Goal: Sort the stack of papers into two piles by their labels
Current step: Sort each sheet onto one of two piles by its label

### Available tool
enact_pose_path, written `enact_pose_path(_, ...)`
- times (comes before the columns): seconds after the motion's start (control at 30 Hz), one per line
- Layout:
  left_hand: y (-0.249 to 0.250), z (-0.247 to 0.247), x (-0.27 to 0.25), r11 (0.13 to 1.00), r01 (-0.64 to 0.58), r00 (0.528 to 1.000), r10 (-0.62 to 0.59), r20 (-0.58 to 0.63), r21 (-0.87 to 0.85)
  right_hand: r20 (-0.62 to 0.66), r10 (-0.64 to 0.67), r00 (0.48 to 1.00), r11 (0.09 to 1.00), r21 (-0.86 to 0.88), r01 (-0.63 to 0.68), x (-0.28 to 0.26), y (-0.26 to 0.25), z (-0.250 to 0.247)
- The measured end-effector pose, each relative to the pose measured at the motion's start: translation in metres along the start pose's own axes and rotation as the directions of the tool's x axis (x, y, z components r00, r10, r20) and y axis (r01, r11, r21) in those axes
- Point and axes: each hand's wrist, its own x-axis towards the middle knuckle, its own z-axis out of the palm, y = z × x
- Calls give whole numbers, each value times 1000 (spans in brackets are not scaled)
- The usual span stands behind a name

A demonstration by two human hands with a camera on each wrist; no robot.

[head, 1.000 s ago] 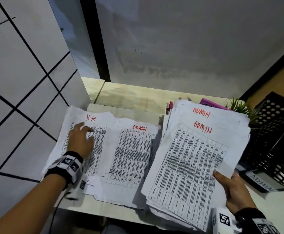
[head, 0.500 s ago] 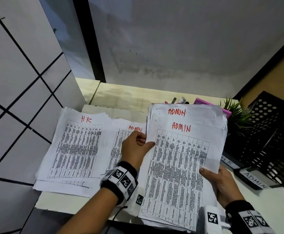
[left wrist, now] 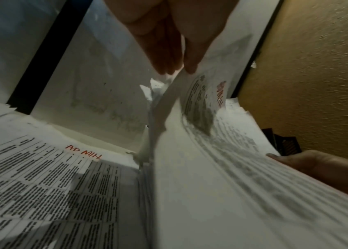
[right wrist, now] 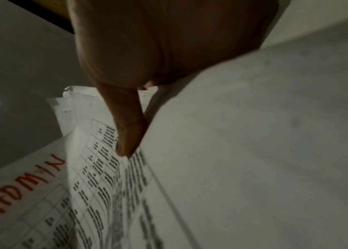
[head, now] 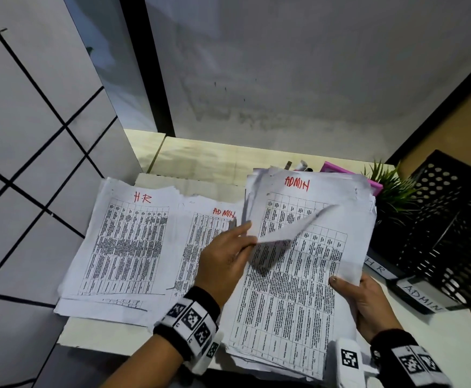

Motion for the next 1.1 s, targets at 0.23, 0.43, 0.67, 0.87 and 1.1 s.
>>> enact_pose_path(0.23,26,-9,-22,956,191,908,-86,411,-223,9,7,1000,1000,-10,-7,-1,0,2)
enact_pose_path(0.43,13,9,-4,876,482,853,-469,230,-3,-4,-13,1000,998,-67,12,2,5,3)
enact_pose_path(0.67,0,12,18,807,588,808,-589,-15,54,29,-4,1000,1000,-8,4,-1,0,7)
enact_pose_path(0.87,10,14,18,834,549,825,-552,-119,-63,26,-6,1000,1000,7,6,-3,-1,6)
enact_pose_path(1.1,2,15,9,871,486,866,-491,-99,-67,19,-1,1000,1000,-18,1,-1,0,6)
